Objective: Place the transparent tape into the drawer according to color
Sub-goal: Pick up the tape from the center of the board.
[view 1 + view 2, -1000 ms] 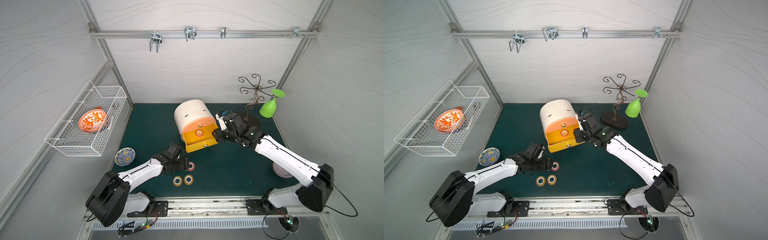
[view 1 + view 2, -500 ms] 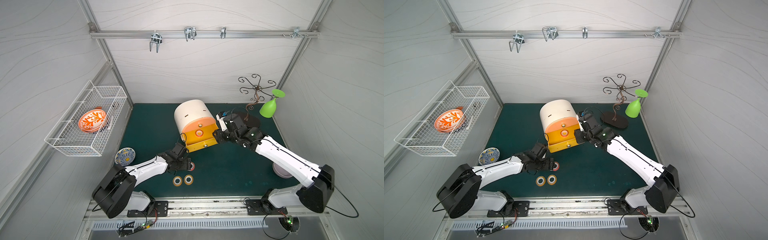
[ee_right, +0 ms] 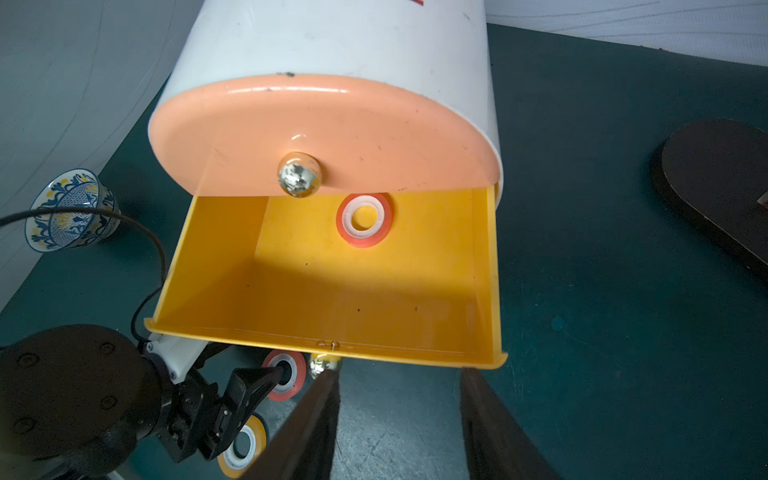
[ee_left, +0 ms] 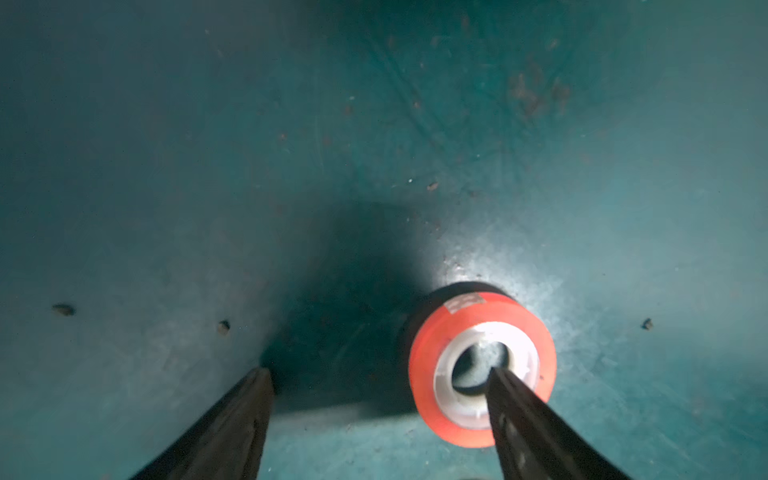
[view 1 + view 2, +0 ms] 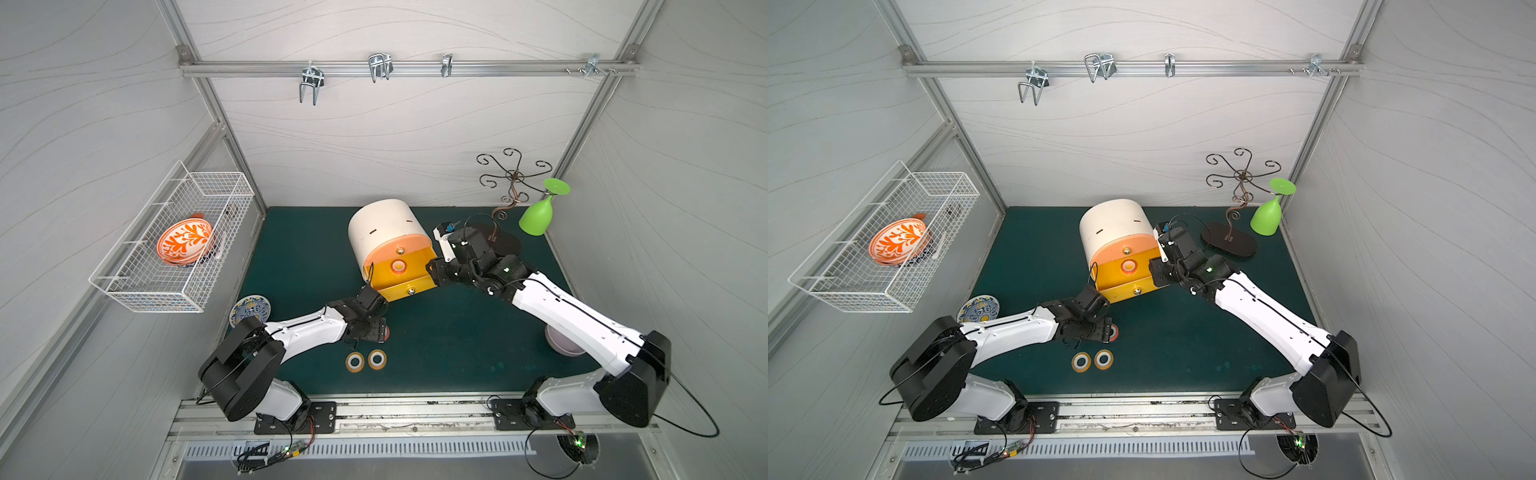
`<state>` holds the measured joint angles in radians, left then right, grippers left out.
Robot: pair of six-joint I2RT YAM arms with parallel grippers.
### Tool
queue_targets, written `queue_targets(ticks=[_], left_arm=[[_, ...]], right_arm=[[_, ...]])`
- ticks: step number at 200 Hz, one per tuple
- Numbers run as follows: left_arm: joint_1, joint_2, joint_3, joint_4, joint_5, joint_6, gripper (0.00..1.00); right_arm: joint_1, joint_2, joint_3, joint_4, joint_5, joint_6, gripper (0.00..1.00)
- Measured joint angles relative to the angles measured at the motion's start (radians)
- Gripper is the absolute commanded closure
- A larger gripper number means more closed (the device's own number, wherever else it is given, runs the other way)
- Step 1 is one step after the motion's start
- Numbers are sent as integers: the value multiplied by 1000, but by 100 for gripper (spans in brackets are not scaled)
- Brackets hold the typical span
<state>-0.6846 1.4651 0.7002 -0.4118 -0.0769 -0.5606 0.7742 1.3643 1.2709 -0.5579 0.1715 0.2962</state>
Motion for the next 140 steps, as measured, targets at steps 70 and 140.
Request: queue_targets(ticks=[70,140], left_arm=[[-3,30,36,-53,-32,4,16],[-3,31,36,-93,-76,7,16]], right_arm=[[-2,-5,0,0,3,-1,48],[-2,-6,0,0,3,-2,48]])
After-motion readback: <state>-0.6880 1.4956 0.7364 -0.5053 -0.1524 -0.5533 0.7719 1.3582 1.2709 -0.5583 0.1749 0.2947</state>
